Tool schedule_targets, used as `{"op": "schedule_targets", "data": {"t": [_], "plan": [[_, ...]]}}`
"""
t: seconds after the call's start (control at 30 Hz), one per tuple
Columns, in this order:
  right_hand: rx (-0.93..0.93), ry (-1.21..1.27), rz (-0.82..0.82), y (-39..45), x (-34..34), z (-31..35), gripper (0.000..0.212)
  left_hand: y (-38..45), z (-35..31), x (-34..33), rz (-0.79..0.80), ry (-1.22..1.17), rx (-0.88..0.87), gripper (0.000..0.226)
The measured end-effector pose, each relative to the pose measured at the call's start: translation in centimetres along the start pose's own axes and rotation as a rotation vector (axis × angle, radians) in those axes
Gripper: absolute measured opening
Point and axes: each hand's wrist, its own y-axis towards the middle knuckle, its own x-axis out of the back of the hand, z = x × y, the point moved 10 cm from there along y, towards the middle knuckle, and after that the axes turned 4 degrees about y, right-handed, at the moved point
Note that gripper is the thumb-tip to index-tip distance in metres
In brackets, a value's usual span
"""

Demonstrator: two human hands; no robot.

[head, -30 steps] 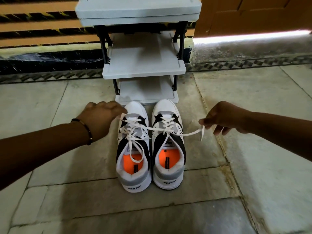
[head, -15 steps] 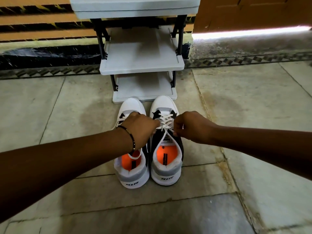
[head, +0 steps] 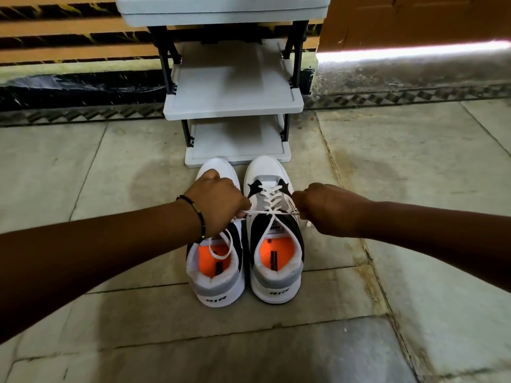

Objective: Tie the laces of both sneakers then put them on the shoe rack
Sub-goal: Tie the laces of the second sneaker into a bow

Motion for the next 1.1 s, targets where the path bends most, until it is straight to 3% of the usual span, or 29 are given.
{"op": "schedule_targets", "data": {"t": [0.23,0.37,0.43,0.5,0.63,0.7,0.8,1.1], "plan": [[0.017,-0.012,-0.014,-0.2,0.2,0.3,0.012,-0.4,-0.3,1.0,-0.066,0.072,-0.073,0.026],[-0.195,0.171,0.117,0.0,-0.6,-1.9,0.012,-0.5,0.0,1.2,-0.187,-0.053,-0.152,0.021],[-0.282,0.559,0.284,-0.6,-1.5,-2.3,0.019,-0.6,0.9,1.1,-0.211,-0.346,-0.099,0.017],[-0.257,0.959,0.339,-0.9,-1.0,-1.0,0.022,-0.6,1.6,0.3,-0.138,-0.815,0.044,0.026],[-0.340,1.427,0.035,0.2,0.9,-1.4,0.021,-0.3,0.9,-0.8,-0.079,-1.648,0.327,0.034],[-0.397,1.568,-0.108,0.8,1.2,-2.0,0.023,-0.2,0.4,-0.9,-0.090,-1.907,0.395,0.033],[-0.427,1.659,-0.192,1.2,1.3,-2.0,0.025,-0.2,-0.3,-0.6,-0.129,-1.995,0.413,0.026],[-0.409,1.608,-0.180,1.4,0.2,-1.2,0.022,0.2,-0.1,0.0,-0.239,-1.790,0.254,0.032]]}}
